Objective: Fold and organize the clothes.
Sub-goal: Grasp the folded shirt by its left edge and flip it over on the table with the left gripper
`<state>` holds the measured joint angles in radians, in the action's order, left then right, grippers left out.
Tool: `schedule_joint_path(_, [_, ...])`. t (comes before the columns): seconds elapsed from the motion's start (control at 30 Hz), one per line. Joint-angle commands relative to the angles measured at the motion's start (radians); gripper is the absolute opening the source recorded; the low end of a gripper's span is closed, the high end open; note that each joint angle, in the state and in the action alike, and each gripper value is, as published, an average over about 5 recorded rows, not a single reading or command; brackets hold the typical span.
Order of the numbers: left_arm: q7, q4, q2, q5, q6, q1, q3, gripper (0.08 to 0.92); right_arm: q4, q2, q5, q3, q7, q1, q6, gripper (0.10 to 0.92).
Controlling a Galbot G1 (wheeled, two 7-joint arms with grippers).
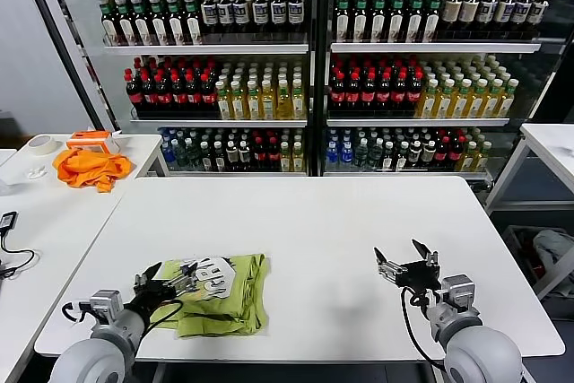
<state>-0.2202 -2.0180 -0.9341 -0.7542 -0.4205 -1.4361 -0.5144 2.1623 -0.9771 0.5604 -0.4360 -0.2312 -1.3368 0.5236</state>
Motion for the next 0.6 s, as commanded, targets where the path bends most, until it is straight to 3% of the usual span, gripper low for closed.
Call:
schedule_joint_path(0.03, [0.009,0.086,-0.015,0.104,0.013,-0.046,-0.053,0.823,0.001,-0.001,0.02,0.002,-0.009,0.009,0.003,0.823])
schedule_joint_path(0.5, [0.033,0.107,-0.044,0.12,0.038,-0.041,-0.015,0.82,0.007,-0.007,0.014,0.007,-0.009,-0.018,-0.001,0.823])
schedule_joint_path(0.6, [0.039,0.11,-0.055,0.127,0.039,-0.044,-0.012,0.761,0.01,-0.009,0.012,0.008,-0.009,-0.025,-0.001,0.823])
